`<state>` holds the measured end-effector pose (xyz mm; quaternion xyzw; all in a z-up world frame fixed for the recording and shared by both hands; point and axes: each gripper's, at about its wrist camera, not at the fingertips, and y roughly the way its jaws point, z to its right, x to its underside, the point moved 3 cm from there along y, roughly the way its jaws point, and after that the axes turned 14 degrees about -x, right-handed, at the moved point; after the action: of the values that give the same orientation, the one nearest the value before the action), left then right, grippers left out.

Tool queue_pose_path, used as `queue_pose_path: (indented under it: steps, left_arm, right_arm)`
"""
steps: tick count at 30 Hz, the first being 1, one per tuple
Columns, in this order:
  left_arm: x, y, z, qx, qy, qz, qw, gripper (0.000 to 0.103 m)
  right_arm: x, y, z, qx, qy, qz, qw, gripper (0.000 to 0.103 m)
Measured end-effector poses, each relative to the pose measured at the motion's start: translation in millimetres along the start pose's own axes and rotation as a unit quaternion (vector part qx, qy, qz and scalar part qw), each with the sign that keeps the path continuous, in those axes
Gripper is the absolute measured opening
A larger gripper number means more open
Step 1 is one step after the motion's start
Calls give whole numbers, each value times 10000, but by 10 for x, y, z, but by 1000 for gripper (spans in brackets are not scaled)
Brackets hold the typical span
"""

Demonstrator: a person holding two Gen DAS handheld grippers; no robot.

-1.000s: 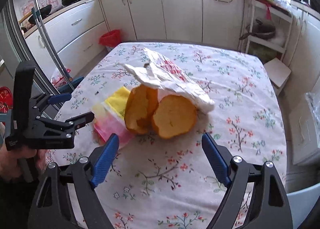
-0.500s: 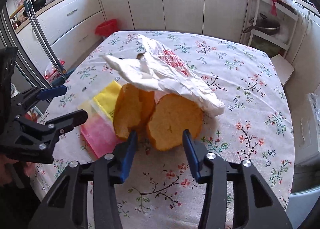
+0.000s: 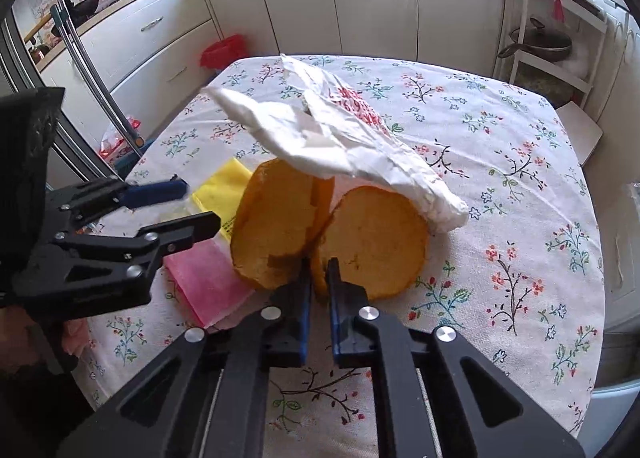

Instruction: Collect trash

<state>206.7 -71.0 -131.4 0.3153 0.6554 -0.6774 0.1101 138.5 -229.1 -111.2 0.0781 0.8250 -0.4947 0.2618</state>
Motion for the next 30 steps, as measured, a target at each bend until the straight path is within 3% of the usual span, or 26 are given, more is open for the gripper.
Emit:
queue_pose_path:
  steps: [1,4,14,18,20,21,22,23,25,27,30]
  left_arm:
    - [10,2,6,48,3,-50,10000,18]
    - [33,-30,23,223,-18,-124,9997,1]
    - [94,-327,-179,307,-226,94,9992,0]
    - [131,-278,-282,268,-405,20,9988,0]
    - [143,-182,-289,196,-447,-105,9988,7]
    - [144,-145,-280,93,-434,-137,9989,25]
    - [131,-119,-287,-181,-401,-116,9990,51]
    - [103,-125,-298,-487,-357,4,9982,59]
    - [45,-171,-313,-779,-309,233,9962,68]
    - [5,-188,-338,-805,-376,320,9955,75]
    - [-23,-46,-326,-908,-289,206,9952,77]
  right_arm:
    - [1,-11,-5,-39,7,14,10000,8]
    - [18,-71,-23,-171,69,74,9998,7]
    - [67,-286,6,-855,590,340,9940,7]
    - [97,-357,13,-988,665,418,9920,7]
    - [107,-381,4,-1034,671,451,9913,7]
    - [108,-392,-2,-1074,675,467,9908,7]
    - [111,-399,-8,-1106,672,476,9904,7]
    - [115,-408,-19,-1135,664,486,9901,7]
    - [118,-422,-44,-1198,635,498,9895,7]
    - [123,-422,-61,-1246,603,502,9891,7]
    - [120,-423,-72,-1327,584,496,9882,7]
